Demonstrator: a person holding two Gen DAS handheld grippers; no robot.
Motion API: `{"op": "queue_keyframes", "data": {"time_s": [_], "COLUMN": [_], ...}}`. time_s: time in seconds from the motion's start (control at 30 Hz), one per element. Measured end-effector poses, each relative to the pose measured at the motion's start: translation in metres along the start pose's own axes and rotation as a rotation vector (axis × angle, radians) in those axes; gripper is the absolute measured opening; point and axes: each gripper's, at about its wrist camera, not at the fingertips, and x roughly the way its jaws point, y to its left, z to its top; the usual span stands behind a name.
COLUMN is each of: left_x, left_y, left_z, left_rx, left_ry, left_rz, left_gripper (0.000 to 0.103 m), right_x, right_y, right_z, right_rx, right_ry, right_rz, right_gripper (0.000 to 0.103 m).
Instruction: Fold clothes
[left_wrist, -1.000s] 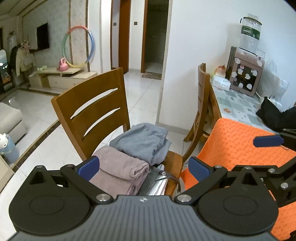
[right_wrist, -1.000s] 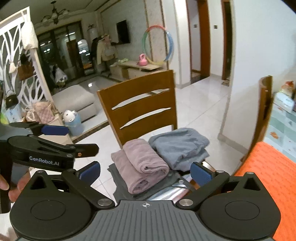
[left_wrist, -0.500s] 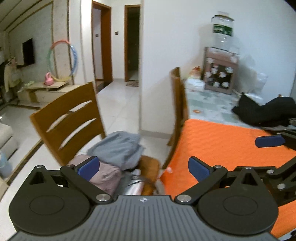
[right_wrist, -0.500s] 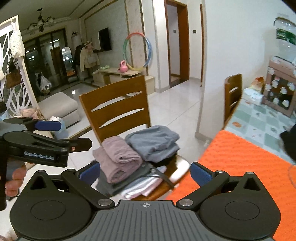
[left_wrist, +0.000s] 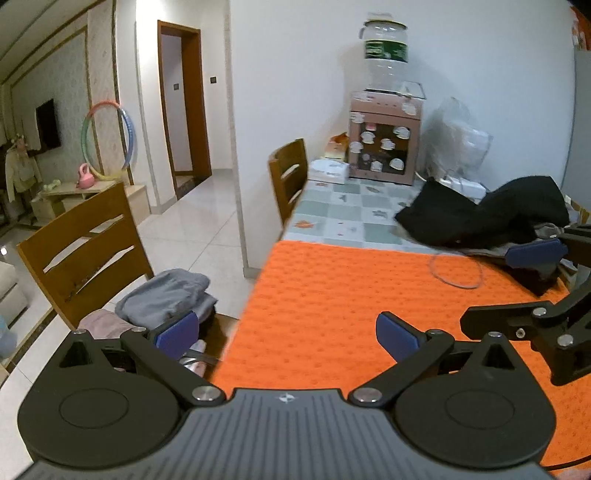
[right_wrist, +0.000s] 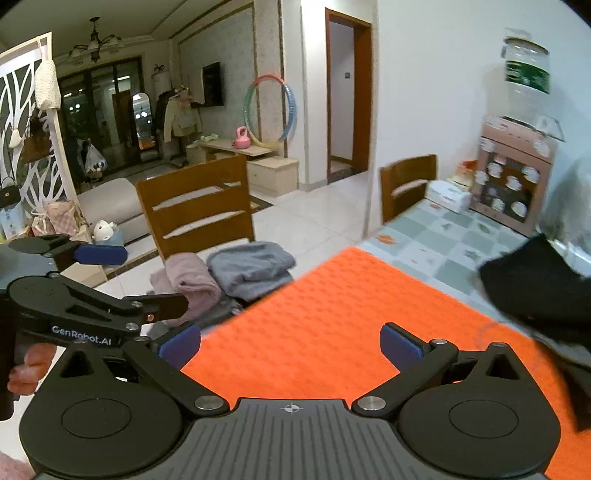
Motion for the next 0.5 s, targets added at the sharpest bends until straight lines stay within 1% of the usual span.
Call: {"op": "queue_keyframes", "data": {"time_s": [0.07, 0.23, 0.37, 0.5], "left_x": [-0.002, -0.002, 0.003, 0.014], "left_y": [-0.033, -0.093, -0.128, -0.156], "left_z": [0.004, 0.009, 0.01, 0.01], "left_rx": [0.002, -0.013, 0.0, 0.035], "left_ry": [0.016, 0.046, 0.063, 0.1], "left_rz": [-0.013, -0.076, -0.127, -0.189], "left_gripper": [0.103, 0.103, 0.103, 0.103], "right_x": [-0.015, -0.054, -0.079, -0.095], "right_y": [-0.022, -0.074, -0.107, -0.134], "right_z": [-0.009, -0.034, -0.058, -0.081], "right_rx": [0.004, 0.013, 0.057, 0.145], "right_ry": [0.0, 0.002, 0.012, 0.028], "right_rz": [-0.015, -0.073, -0.159, -0.258], "right_gripper": [0.103, 0.103, 0.103, 0.103]}}
